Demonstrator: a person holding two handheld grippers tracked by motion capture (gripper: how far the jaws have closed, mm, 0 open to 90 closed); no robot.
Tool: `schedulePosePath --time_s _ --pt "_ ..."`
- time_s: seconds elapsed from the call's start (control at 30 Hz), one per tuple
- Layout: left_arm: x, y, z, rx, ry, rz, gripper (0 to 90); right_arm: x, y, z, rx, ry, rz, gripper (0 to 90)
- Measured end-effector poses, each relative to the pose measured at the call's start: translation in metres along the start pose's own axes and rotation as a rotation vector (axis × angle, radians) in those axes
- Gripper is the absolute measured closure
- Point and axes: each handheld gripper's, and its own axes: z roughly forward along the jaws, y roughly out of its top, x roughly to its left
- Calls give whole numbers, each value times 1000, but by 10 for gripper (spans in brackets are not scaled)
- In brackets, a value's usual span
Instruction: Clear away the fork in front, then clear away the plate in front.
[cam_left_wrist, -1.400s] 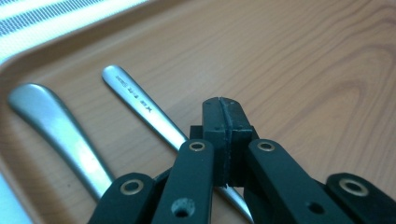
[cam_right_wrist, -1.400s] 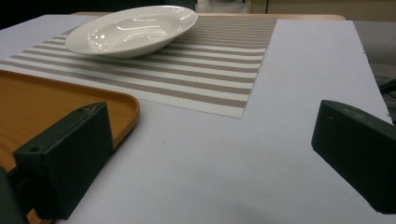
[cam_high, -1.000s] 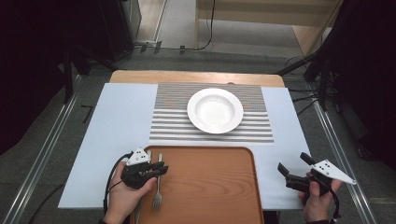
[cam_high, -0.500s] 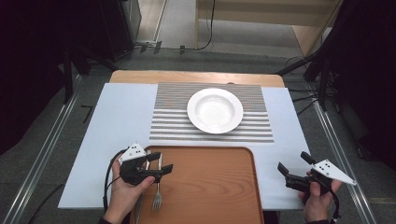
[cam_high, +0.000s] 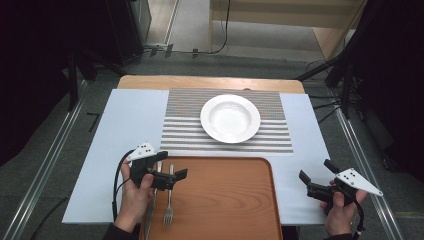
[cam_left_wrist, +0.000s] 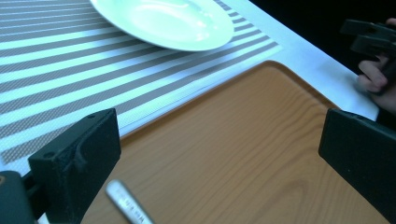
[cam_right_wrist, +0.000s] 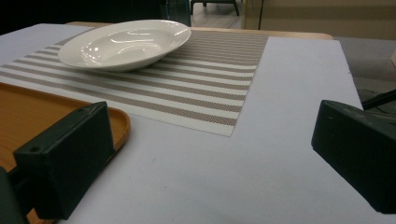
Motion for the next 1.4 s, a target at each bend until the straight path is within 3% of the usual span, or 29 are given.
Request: schedulePosePath --time_s 0.17,0.47,0.5,0.77,1.4 --pt "-2 11 6 18 1 24 0 1 2 -2 -29 -27 -17 0" --pt "-3 26 18 35 -11 44 0 -1 -1 3 -23 -7 -18 0" --pt "-3 30 19 40 -6 68 0 -2 -1 3 -23 -5 -15 0" --pt "-4 41 26 32 36 100 0 -2 -2 3 -30 4 -9 0" --pt "14 60 46 17 39 25 0 -1 -4 3 -34 14 -8 0"
